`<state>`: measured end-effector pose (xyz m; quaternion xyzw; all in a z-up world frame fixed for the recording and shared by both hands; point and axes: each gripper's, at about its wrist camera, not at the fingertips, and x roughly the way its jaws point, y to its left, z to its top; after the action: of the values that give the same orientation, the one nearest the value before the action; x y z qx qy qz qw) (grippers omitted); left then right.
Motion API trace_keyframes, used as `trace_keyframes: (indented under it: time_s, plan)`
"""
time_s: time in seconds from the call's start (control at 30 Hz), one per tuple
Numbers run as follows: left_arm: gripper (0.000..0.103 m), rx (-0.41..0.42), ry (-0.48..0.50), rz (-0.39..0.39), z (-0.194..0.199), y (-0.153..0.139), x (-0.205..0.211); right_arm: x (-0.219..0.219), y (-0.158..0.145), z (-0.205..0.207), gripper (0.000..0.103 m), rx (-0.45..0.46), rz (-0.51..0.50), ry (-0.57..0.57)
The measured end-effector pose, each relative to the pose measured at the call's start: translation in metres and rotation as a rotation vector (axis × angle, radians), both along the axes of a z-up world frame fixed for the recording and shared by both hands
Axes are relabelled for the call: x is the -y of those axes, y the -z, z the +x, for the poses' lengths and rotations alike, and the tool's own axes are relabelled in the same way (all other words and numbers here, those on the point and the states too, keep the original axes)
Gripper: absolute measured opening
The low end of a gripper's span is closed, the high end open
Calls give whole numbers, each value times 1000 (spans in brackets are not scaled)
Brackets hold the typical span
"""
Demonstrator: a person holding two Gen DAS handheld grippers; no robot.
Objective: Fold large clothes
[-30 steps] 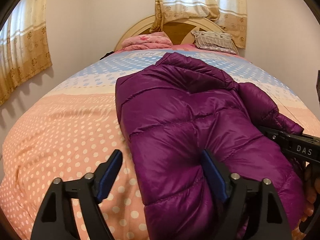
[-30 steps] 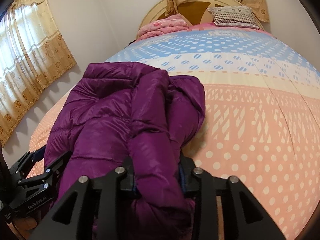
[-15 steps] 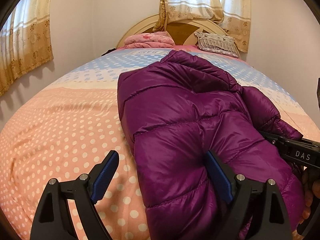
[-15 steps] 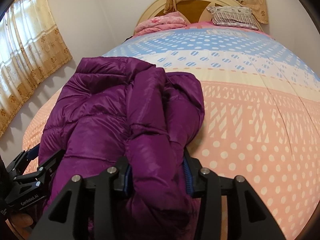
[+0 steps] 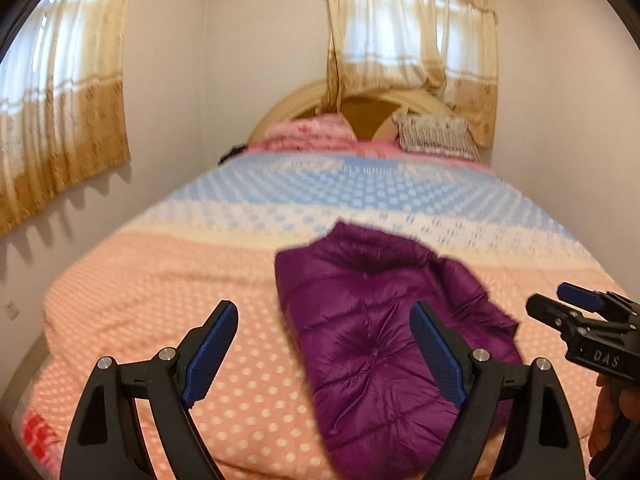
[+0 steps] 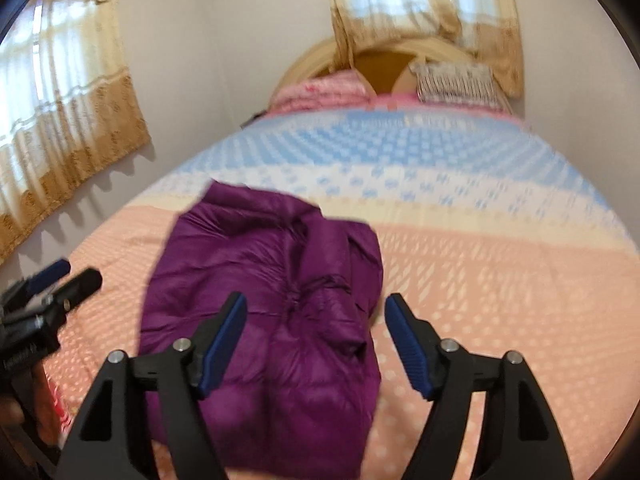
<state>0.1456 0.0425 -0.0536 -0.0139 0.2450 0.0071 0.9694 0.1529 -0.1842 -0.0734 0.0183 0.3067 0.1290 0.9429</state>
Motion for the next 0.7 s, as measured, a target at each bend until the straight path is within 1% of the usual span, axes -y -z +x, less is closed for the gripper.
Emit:
trace_keyframes:
  time_s: [0.07,0.17,0.23,0.37,0.43,0.7]
  plan:
    - [88,41,-11,2,-20,-15,-3,2,-16,-22,77,38,-2,4]
    - [88,88,-30,-5,-41,-28,-11,4,-35,-44,81,91,15,12]
    - [88,99,-37,-10,-47,-33,-14,0,-44,-56,81,125,6,9]
    - [88,116,-45,4,-51,-36,-17,-11,-47,-58,81,145,-5,-15]
    - [88,108,-47,0,-49,-35,-18,-14,-46,-55,81,143,-1,-22]
    - [88,102,-46,1,-48,-30,-14,-9,-43,-63,81,138,9,-26]
